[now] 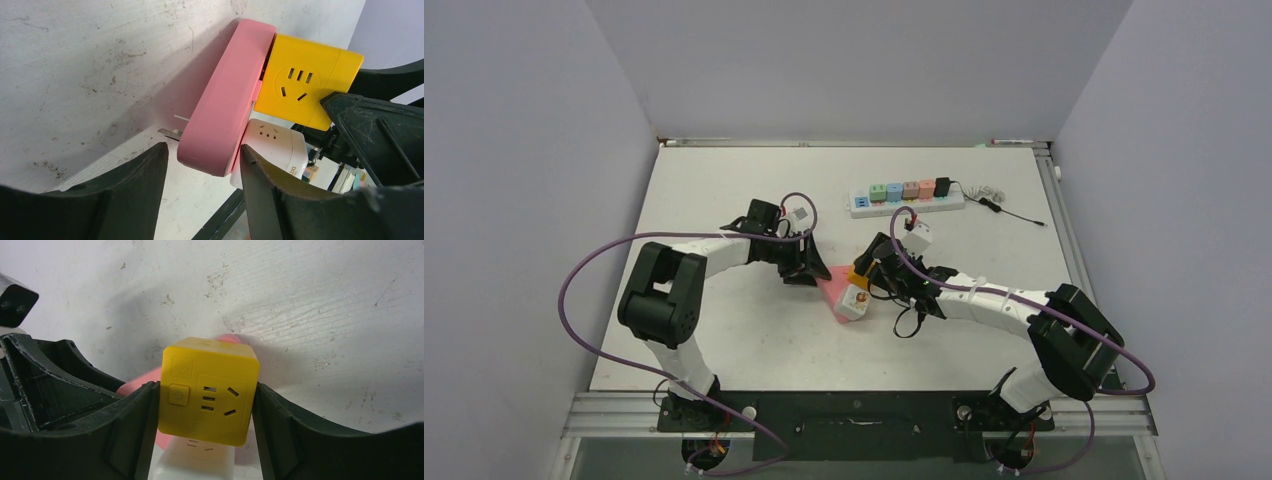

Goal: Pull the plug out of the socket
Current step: Remove the plug from the socket.

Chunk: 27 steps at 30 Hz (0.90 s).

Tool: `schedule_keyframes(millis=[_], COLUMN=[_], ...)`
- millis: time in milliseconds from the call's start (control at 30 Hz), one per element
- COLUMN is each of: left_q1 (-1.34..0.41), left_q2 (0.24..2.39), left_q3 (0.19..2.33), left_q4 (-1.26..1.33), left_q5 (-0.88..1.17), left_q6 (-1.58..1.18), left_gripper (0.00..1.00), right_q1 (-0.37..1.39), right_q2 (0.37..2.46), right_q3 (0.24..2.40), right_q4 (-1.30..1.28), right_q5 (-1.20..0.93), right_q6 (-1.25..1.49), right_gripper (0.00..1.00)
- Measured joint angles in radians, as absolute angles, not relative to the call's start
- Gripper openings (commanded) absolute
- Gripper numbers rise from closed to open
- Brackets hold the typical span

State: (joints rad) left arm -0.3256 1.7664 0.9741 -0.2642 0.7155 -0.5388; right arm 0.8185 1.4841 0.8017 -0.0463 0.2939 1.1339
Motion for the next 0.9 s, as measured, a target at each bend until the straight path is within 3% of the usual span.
schedule_keyframes(millis=[333,667,900], left_q1=[-0.333,-0.333,-0.334], left_q2=[1.774,1.781,1.783], left_q3=[0.976,0.979,0.981], left_q4=[-0.259,-0.253,-0.257], left_q5=[0.728,0.736,0.734], left_q6=[-0.543,-0.546,-0.545], left_gripper=[0.3,0.0,0.0], right_q1=[0.818,0.838,0.883], right_q2=[1.486,1.503,1.542], right_q3=[0.802,0.831,0.907], right_q4=[-0.046,-0.08,-0.167], right_q5=[0.295,0.323,0.414], right_q6=[1.135,1.134,1.129], right_gripper=[0.05,0.05,0.05])
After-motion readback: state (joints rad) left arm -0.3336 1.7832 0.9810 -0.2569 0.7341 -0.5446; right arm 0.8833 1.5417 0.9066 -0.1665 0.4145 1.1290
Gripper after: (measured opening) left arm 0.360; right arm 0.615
